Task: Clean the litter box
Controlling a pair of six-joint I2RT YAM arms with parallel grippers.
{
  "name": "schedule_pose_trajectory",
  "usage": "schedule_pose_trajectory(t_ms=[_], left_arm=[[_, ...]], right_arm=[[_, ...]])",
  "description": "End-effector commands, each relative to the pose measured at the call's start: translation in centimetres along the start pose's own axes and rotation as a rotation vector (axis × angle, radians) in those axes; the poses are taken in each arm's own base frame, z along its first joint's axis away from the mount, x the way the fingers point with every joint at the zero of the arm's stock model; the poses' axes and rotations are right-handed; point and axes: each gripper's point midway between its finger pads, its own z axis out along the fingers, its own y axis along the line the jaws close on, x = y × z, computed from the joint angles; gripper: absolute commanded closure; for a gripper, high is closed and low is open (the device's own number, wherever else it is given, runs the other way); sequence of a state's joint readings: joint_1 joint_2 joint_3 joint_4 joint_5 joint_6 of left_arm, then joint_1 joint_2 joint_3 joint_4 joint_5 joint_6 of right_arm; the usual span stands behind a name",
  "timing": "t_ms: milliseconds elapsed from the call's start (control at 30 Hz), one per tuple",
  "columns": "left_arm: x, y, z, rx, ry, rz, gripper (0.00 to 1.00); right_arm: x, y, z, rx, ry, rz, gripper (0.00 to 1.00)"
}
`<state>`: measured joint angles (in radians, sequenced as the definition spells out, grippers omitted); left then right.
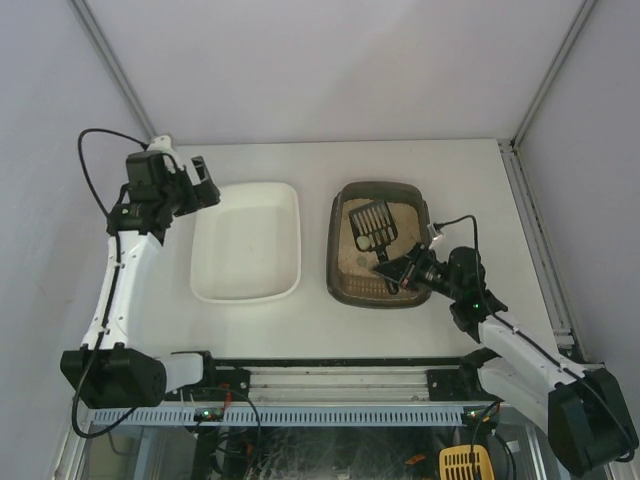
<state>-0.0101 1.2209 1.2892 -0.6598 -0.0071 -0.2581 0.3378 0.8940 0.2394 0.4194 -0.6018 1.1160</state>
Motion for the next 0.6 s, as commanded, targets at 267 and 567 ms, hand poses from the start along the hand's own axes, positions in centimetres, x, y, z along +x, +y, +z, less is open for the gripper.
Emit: schedule_pose_trajectory(t_ms=[267, 567], left_arm=[[-3.5, 7.6, -0.6, -0.032, -0.028, -0.175, 0.0], [-4.4, 10.3, -1.3, -0.049, -0.035, -0.305, 0.0]], right_arm=[[1.2, 6.1, 4.6, 0.19, 0.155, -0.345, 1.0], [5.4, 7.2, 11.8, 0.5, 0.362, -0.724, 1.0]])
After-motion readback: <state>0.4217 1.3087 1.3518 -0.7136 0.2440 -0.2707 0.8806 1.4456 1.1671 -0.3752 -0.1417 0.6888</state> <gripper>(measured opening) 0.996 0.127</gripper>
